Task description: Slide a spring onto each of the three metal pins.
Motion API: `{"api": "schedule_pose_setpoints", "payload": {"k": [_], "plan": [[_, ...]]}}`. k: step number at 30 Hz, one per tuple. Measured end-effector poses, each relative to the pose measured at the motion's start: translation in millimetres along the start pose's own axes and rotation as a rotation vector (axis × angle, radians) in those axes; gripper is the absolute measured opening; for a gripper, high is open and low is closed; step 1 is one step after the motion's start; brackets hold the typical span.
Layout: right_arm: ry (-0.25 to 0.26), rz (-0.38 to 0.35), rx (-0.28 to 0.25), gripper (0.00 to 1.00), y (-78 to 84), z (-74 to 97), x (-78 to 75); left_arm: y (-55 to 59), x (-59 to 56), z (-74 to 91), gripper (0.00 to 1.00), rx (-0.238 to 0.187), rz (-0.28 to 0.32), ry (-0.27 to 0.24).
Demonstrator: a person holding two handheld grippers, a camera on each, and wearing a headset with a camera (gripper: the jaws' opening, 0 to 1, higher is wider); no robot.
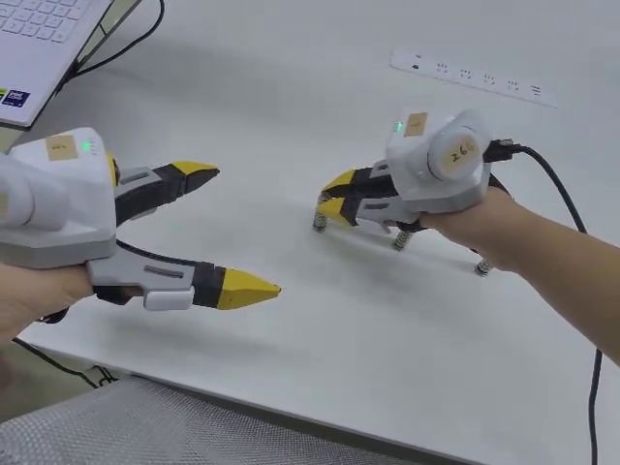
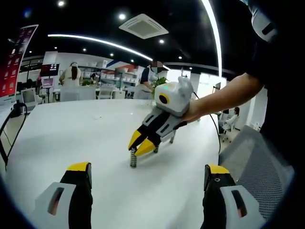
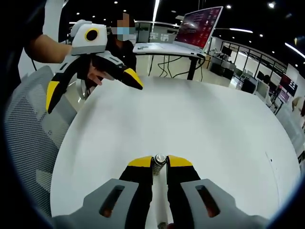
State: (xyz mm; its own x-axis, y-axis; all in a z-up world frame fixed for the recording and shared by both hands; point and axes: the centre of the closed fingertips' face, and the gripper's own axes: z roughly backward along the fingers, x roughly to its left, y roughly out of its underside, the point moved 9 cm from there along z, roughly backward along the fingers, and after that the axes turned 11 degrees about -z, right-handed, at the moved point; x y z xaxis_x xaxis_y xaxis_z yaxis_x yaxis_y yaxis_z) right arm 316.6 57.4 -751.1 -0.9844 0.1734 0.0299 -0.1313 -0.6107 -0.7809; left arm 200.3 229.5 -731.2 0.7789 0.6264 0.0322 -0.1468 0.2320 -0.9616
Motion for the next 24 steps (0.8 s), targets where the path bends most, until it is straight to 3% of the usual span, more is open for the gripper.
{"api": "schedule_pose_setpoints", "payload": {"k": [10, 24], "plan": [[0.011, -0.052, -0.004, 0.09, -1.8, -1.8, -1.6, -2.2, -0.4, -1.9, 0.95, -0.001, -0.003, 0.005], [0.01, -0.07, -0.003, 0.09, -0.9, -0.1, 1.7, -4.2, -2.0, -1.1, 0.95, 0.001, -0.005, 0.004]]}}
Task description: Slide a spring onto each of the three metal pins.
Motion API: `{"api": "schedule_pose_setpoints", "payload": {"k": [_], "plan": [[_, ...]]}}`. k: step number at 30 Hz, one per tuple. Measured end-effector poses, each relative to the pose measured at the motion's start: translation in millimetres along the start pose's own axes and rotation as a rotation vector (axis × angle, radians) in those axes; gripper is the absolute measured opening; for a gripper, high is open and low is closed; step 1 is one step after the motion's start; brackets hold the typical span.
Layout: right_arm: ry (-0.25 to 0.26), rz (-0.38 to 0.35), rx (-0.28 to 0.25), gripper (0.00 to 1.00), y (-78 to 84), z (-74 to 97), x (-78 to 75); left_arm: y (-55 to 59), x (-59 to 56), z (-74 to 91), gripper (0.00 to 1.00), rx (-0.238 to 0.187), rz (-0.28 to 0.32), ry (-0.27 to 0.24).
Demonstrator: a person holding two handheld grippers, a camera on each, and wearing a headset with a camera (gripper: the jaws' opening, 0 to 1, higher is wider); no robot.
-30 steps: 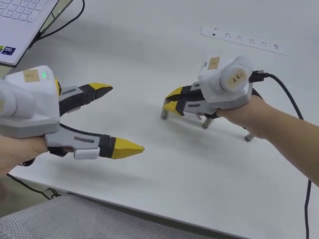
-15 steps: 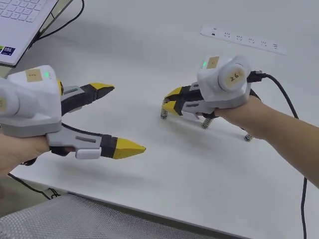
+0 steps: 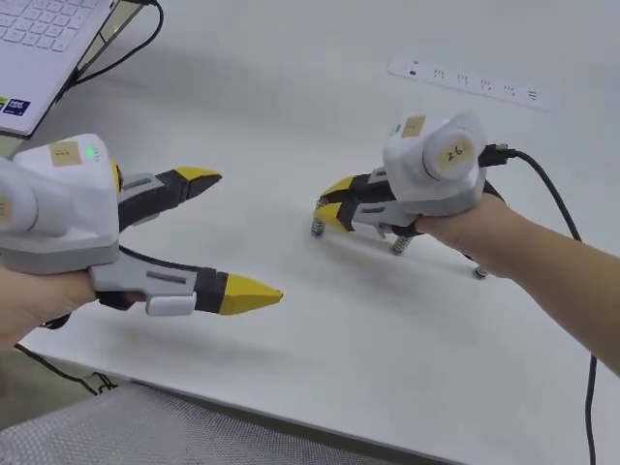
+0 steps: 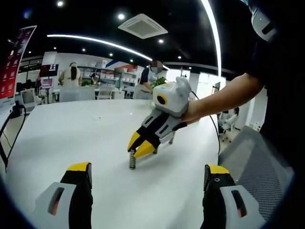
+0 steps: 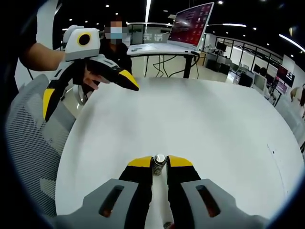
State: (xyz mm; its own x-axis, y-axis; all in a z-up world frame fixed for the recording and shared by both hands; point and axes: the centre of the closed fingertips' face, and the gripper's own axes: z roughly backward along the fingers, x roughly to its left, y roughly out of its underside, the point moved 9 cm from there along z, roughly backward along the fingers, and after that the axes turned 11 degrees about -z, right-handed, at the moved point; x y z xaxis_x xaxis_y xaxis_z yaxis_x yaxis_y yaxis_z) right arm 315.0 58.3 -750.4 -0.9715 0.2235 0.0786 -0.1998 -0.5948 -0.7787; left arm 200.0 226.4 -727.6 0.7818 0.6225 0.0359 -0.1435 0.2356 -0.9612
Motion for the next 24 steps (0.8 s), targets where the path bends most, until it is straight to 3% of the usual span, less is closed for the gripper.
{"api": "schedule_pose_setpoints", "payload": {"k": [24], "plan": [[-0.006, 0.0, -0.005, 0.12, 0.7, -1.4, -4.4, -4.2, -0.8, -1.8, 0.95, -0.001, -0.001, 0.008]]}}
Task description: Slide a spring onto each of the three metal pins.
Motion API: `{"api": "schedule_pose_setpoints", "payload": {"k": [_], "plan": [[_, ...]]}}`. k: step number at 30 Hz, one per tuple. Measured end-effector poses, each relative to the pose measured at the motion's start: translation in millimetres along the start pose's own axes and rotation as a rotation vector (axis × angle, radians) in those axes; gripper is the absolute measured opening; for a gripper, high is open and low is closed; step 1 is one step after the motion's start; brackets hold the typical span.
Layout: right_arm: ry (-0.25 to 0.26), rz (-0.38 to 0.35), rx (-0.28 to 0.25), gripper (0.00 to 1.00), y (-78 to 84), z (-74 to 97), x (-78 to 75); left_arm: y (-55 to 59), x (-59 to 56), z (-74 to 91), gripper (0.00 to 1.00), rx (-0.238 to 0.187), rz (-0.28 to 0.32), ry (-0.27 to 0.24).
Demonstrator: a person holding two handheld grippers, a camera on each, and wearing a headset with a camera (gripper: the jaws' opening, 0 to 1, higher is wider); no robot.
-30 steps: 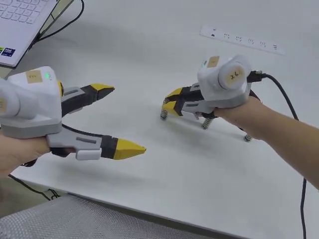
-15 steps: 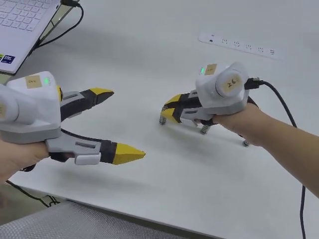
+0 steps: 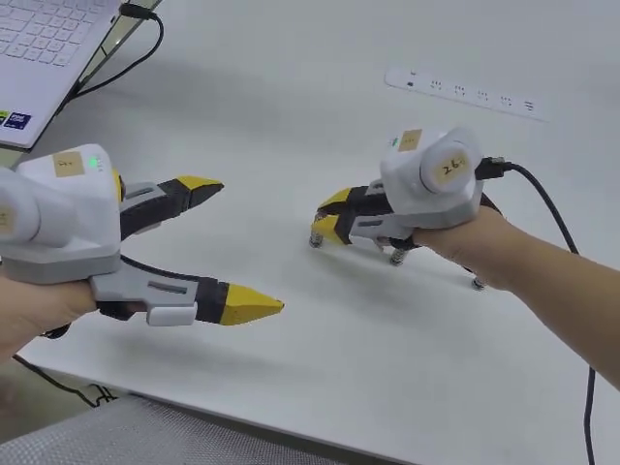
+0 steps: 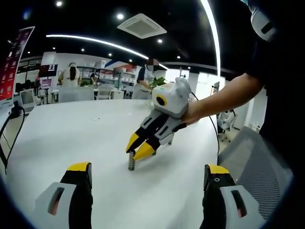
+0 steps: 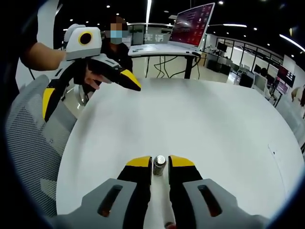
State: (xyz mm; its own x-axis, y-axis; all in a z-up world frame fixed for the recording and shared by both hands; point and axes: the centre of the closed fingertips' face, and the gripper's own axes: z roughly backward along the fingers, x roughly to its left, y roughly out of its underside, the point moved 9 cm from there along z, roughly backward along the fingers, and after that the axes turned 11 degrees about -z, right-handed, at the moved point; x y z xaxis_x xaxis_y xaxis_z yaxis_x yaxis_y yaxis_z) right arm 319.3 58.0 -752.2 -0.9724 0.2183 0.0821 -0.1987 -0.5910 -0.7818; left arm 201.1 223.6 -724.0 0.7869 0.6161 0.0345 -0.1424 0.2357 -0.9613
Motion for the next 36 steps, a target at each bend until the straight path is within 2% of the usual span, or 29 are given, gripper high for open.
{"api": "schedule_pose_setpoints", "payload": {"k": [13, 20, 28, 36], "plan": [[0.022, -0.007, -0.03, 0.18, -1.9, 7.7, 2.5, 0.9, 0.0, -0.4, 0.96, 0.01, -0.001, -0.003], [0.027, -0.006, -0.055, 0.19, -5.1, 16.6, 3.6, -3.8, 4.0, -6.4, 0.96, 0.015, -0.013, 0.002], [0.035, -0.007, -0.088, 0.2, -7.2, 37.6, 10.2, -12.0, 6.1, -17.7, 0.96, 0.019, -0.029, 0.012], [0.066, -0.035, -0.123, 0.21, 0.3, 64.7, 11.7, -20.0, 2.8, -27.5, 0.96, 0.03, -0.051, 0.034]]}}
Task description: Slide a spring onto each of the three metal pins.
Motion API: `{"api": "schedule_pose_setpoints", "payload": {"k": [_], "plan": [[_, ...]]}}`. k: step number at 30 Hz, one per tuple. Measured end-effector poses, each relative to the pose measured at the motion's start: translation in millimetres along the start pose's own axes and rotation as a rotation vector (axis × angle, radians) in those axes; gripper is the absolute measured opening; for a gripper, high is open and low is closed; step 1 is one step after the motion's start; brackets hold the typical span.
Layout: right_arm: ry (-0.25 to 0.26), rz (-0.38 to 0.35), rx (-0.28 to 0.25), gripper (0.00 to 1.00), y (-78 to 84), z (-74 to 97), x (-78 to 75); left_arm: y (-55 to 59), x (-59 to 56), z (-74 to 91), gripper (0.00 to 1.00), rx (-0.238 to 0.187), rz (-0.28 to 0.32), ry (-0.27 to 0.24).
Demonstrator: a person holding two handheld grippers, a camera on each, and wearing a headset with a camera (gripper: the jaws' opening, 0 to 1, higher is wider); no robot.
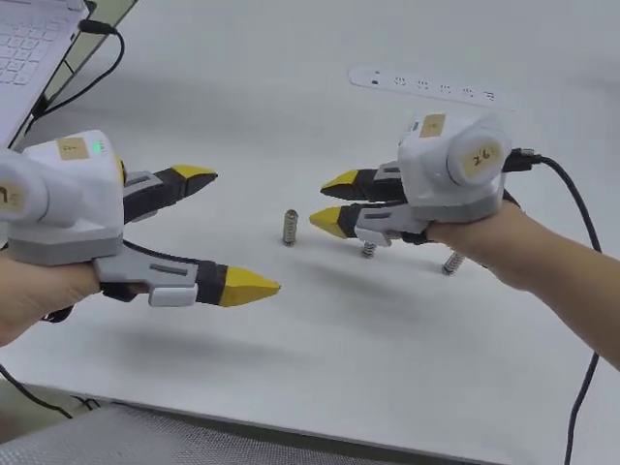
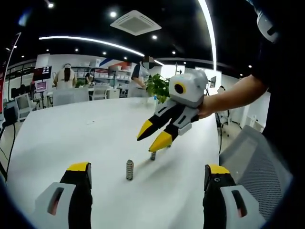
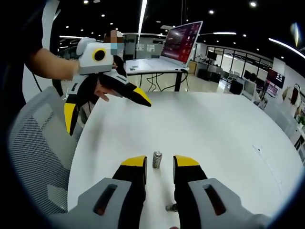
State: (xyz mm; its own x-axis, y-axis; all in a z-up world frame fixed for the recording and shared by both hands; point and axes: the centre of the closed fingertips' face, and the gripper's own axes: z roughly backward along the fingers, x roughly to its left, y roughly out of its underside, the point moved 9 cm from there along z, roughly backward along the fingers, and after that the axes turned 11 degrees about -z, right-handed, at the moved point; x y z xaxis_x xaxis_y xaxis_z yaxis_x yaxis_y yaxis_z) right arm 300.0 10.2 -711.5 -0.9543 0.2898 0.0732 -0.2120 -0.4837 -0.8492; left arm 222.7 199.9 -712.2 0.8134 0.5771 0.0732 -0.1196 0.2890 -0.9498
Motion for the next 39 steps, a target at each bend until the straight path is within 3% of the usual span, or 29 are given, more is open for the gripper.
{"api": "schedule_pose_setpoints", "payload": {"k": [7, 16, 21, 29, 34, 39], "plan": [[0.033, -0.03, -0.026, 0.24, 12.3, 29.1, 1.1, -6.6, -2.7, -4.8, 0.96, 0.0, -0.011, 0.011], [0.075, -0.107, -0.058, 0.36, 35.2, 63.3, 3.3, -12.1, -9.9, -7.8, 0.97, 0.002, -0.014, 0.021], [0.099, -0.164, -0.103, 0.51, 46.1, 82.3, 6.6, -15.3, -11.6, -6.9, 0.98, 0.005, -0.02, 0.023], [0.135, -0.243, -0.153, 0.67, 62.2, 108.6, 11.6, -19.2, -15.7, -7.6, 0.98, 0.002, -0.019, 0.023], [0.154, -0.284, -0.18, 0.84, 71.8, 125.1, 16.8, -22.5, -21.8, -7.5, 0.98, 0.005, -0.019, 0.029], [0.187, -0.324, -0.201, 0.93, 85.5, 142.3, 20.9, -25.9, -23.7, -6.7, 0.97, 0.007, -0.026, 0.028]]}}
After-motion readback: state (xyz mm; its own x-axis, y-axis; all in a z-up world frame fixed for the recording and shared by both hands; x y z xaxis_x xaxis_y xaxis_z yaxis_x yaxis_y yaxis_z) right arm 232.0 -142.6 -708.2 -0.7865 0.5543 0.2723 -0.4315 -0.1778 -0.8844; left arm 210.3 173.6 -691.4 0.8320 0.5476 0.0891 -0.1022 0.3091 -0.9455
